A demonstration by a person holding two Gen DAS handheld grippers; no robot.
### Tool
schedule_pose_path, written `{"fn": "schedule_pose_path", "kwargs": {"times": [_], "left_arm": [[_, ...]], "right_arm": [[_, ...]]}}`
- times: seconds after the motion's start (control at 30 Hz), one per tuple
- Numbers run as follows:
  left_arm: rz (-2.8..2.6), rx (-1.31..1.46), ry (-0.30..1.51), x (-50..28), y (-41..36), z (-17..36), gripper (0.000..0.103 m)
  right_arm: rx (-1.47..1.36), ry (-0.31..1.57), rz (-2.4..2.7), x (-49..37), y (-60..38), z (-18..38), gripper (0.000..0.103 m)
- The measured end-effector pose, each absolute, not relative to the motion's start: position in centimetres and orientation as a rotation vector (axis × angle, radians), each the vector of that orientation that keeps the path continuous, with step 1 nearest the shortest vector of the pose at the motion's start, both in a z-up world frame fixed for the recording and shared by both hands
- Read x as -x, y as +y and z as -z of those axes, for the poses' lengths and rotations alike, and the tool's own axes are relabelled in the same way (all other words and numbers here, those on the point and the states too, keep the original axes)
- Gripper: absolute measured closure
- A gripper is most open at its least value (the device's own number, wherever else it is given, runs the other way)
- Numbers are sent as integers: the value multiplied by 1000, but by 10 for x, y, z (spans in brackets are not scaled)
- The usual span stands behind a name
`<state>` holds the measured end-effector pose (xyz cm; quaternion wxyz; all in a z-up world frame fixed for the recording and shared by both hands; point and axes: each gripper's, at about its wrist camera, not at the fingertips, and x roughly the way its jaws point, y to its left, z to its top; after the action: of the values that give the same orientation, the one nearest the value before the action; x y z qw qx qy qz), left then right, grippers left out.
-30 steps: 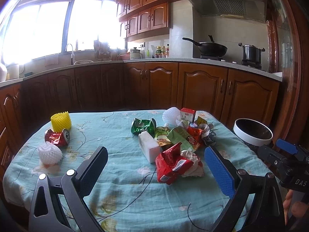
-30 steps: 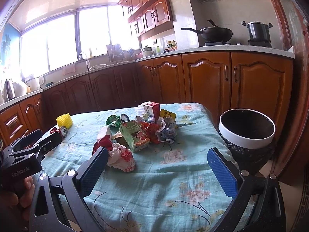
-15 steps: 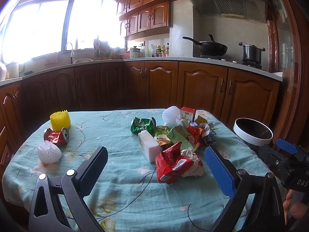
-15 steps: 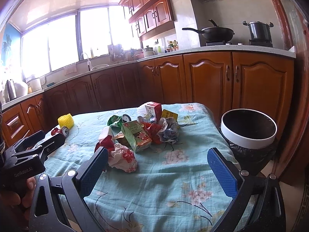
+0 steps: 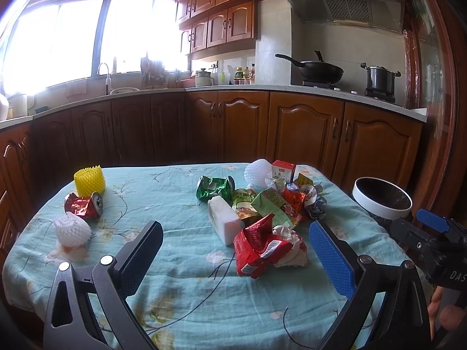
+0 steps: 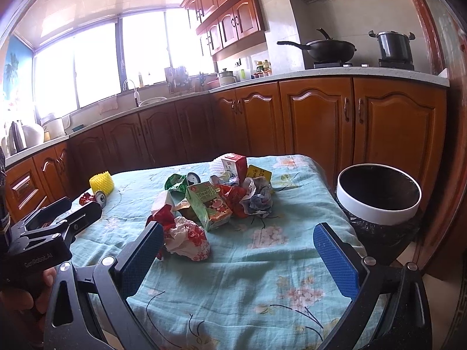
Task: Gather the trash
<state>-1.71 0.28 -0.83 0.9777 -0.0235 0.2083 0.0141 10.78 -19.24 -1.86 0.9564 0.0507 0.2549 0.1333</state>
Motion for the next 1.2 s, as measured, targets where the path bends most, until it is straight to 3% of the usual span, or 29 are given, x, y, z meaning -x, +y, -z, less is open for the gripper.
{"fn": "schedule_pose_path", "kwargs": {"times": [0.47, 0.73, 0.83, 1.0, 1.2], "left_arm": [[-19, 79, 445, 10, 12, 13, 2], [5, 125, 509, -10, 31, 20, 7], [29, 147, 551, -23, 38, 24, 12], [66, 184, 627, -50, 48, 35, 19], [108, 225, 705, -79, 55, 47, 30]], "right_arm": [[-124, 541, -300, -114, -194, 26, 0], [-198, 591, -387, -127, -194, 32, 2], [-218, 626, -415, -136, -190, 38, 7], [-231, 724, -459, -156, -178, 57, 29], [-249, 844, -515, -183, -160, 83, 43]]}}
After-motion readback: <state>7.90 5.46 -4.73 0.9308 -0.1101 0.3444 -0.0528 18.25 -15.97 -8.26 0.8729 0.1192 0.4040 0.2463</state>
